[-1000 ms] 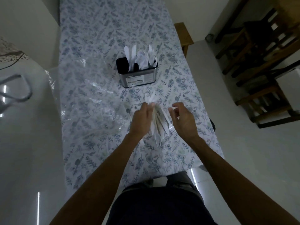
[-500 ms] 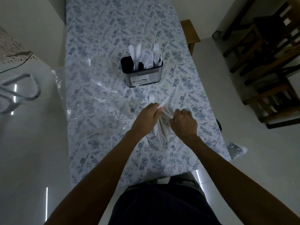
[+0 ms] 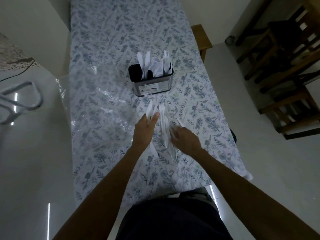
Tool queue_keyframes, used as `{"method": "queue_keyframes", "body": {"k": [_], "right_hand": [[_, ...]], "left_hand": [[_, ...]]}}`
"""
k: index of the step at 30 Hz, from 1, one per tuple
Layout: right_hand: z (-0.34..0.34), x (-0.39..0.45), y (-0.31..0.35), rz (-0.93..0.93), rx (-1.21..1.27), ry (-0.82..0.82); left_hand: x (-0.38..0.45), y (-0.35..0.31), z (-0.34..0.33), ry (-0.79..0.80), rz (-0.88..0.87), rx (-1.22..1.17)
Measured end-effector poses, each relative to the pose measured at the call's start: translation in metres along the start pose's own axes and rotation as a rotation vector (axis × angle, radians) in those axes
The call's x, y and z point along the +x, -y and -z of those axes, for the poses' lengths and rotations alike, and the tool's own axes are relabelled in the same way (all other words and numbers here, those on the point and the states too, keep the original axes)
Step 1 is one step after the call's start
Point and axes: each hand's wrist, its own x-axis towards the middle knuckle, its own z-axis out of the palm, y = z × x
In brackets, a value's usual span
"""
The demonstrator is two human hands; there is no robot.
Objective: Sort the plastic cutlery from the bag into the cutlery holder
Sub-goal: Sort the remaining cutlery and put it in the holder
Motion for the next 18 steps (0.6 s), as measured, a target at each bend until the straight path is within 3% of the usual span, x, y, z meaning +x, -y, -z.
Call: {"method": "queue_keyframes", "body": {"k": [5,9,13,16,18], "right_hand": [[-0.012,0.000,-0.001,-0.040,-0.045,-0.050],[0.010,0.002,-0.006,-0.045,-0.089,-0.118],[0.027,0.003,-0.010,0.063,0.111,-0.304],[0.037,0.012,-0.015,0.047,0.163,-0.282],[0.037,0.021,-0.023,0.028,0.065,-0.144]], "left_hand": [[0.007,-0.001,0.008,-0.006,-0.079,0.057],[0.015,-0.021,-0.007,0.099,-0.186,0.166],[0.016,-0.037,-0.019,0.109,-0.383,0.229],[0.014,-0.039,-0.020,0.046,-0.298,0.191],[0.015,-0.030,-0.018,0.025,-0.191,0.150]]}}
